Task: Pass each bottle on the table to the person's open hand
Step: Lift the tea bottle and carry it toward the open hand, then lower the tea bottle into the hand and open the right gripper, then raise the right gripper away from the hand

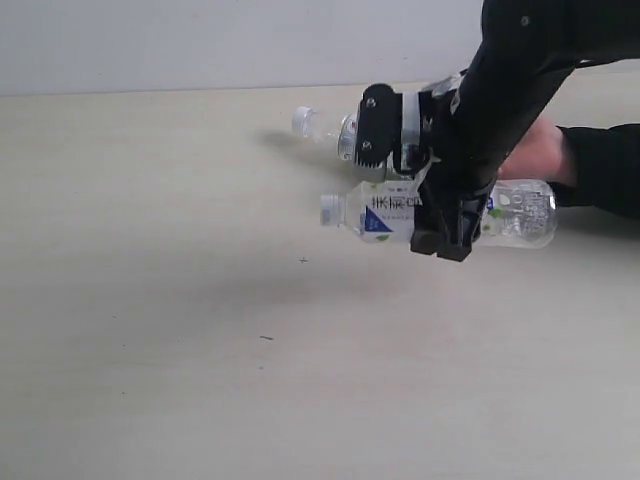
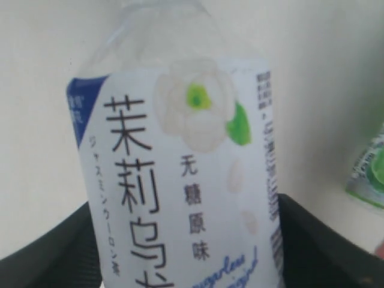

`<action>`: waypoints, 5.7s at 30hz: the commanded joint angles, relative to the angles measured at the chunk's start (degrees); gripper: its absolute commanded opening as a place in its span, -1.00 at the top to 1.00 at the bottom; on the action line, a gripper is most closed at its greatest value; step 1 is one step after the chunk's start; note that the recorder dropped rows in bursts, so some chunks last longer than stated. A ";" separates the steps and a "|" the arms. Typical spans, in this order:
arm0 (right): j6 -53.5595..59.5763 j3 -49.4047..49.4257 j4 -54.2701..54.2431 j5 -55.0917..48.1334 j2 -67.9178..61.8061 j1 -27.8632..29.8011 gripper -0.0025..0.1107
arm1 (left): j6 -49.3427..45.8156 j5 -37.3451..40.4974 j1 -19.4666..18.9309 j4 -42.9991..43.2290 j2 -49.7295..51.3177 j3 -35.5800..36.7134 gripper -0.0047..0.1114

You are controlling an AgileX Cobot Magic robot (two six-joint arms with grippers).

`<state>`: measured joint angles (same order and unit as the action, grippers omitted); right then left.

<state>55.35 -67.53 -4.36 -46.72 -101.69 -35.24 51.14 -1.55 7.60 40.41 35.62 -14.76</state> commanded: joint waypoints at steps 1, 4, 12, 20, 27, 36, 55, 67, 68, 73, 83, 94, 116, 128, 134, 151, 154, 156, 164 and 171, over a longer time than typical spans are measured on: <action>-10.10 -0.56 0.38 0.09 5.32 -0.12 0.96 | 0.10 0.03 -0.09 3.31 -0.33 0.04 0.92; -19.89 -3.09 4.36 -2.99 7.10 -0.12 0.96 | 0.10 0.03 -0.09 5.39 -0.33 0.04 0.92; -62.28 -20.08 19.53 -10.35 5.33 -0.12 0.96 | 0.10 0.03 -0.09 6.11 -0.33 0.04 0.92; -67.61 -33.02 20.28 -18.51 0.87 3.32 0.96 | 0.10 0.03 -0.09 6.11 -0.33 0.04 0.92; -67.61 -33.02 19.35 -22.77 -3.23 7.23 0.96 | 0.10 0.03 -0.09 6.11 -0.33 0.04 0.92; -67.61 -33.02 18.08 -20.31 -4.28 7.23 0.96 | 0.10 0.03 -0.09 6.11 -0.33 0.04 0.92; -67.61 -33.02 18.46 -17.72 -11.68 7.23 0.96 | 0.10 0.03 -0.09 7.61 -0.33 0.04 0.92; -75.19 -32.90 24.43 -15.23 -18.16 7.23 0.96 | 0.10 0.03 -0.09 7.61 -0.33 0.04 0.92; -76.26 -32.90 25.05 -14.96 -18.16 7.23 0.96 | 0.10 0.03 -0.09 7.61 -0.33 0.04 0.92; -78.62 -32.90 26.04 -14.48 -18.16 7.23 0.96 | 0.10 0.03 -0.09 7.61 -0.33 0.04 0.92; -78.40 -32.90 25.94 -15.05 -18.16 7.23 0.47 | 0.10 0.03 -0.09 7.61 -0.33 0.04 0.92; -78.39 -32.90 27.33 -14.45 -18.16 7.23 -0.45 | 0.10 0.03 -0.09 7.61 -0.33 0.04 0.92; -74.54 -32.90 27.48 -15.71 -3.93 7.23 -0.45 | 0.10 0.03 -0.09 7.61 -0.33 0.04 0.92; -62.32 -32.90 16.90 -23.24 6.88 7.23 -0.12 | 0.10 0.03 -0.09 7.61 -0.33 0.04 0.92; -63.43 -32.90 16.41 -23.24 11.02 7.23 0.52 | 0.10 0.03 -0.09 7.61 -0.33 0.04 0.92; -59.54 -32.82 11.30 -23.24 12.27 7.23 0.96 | 0.10 0.03 -0.09 7.61 -0.33 0.04 0.92; -59.44 -32.82 9.57 -23.24 12.27 7.23 0.96 | 0.10 0.03 -0.09 7.61 -0.33 0.04 0.92; -58.72 -32.82 8.27 -23.24 12.27 7.23 0.96 | 0.10 0.03 -0.09 7.61 -0.33 0.04 0.92; -56.72 -32.82 7.24 -23.24 12.27 7.23 0.96 | 0.10 0.03 -0.09 7.61 -0.33 0.04 0.92; -56.74 -32.82 7.24 -23.24 11.90 7.23 0.96 | 0.10 0.03 -0.09 7.61 -0.33 0.04 0.92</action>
<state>-1.83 -100.16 2.99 -70.31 -89.93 -28.21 51.14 -1.55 7.60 47.88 35.62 -14.76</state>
